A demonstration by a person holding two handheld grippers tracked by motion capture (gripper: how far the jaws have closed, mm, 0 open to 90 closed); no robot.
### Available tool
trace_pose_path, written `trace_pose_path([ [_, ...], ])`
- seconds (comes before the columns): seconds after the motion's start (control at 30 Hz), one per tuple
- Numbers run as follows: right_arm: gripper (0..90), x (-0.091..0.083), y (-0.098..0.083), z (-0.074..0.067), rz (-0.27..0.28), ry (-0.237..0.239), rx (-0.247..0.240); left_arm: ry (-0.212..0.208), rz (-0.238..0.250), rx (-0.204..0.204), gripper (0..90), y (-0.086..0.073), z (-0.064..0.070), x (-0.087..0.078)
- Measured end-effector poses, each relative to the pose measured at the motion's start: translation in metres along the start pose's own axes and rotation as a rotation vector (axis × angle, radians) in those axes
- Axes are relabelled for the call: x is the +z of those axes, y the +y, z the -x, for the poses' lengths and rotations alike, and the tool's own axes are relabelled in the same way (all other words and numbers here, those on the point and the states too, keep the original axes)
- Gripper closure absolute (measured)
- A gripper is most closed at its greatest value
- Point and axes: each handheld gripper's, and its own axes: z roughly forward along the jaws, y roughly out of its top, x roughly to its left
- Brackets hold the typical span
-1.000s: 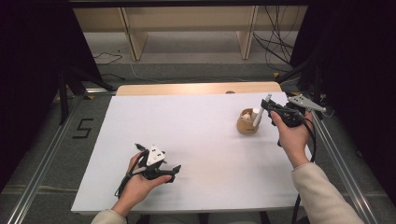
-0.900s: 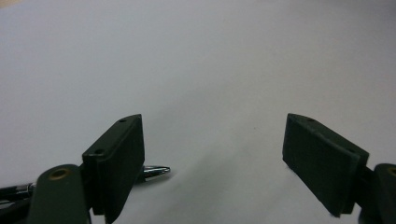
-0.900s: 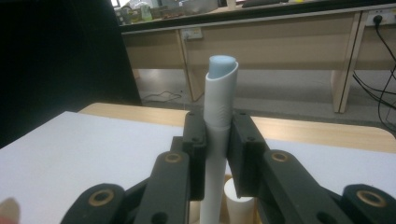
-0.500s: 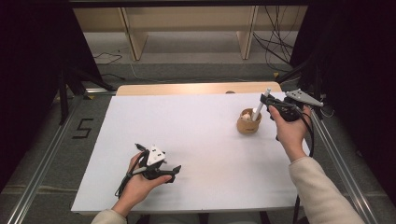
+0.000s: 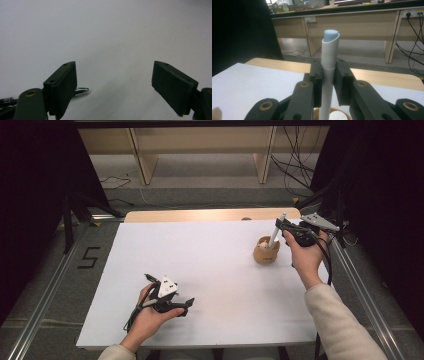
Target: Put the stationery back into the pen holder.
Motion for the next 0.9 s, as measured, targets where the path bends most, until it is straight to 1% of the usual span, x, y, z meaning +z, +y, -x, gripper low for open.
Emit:
trace_pose_path([
  [0.33,78.5,0.010,-0.001,-0.004,-0.012,-0.003,-0.028,-0.001,-0.002,0.000,20.1,0.000,0.000,0.001],
  [0.53,78.5,0.014,-0.003,-0.005,-0.015,-0.006,-0.035,0.000,-0.003,0.000,20.1,-0.001,0.000,0.001],
  [0.9,78.4,0.023,-0.005,-0.008,-0.036,-0.011,-0.064,-0.006,-0.008,0.001,20.0,-0.001,0.001,0.003],
])
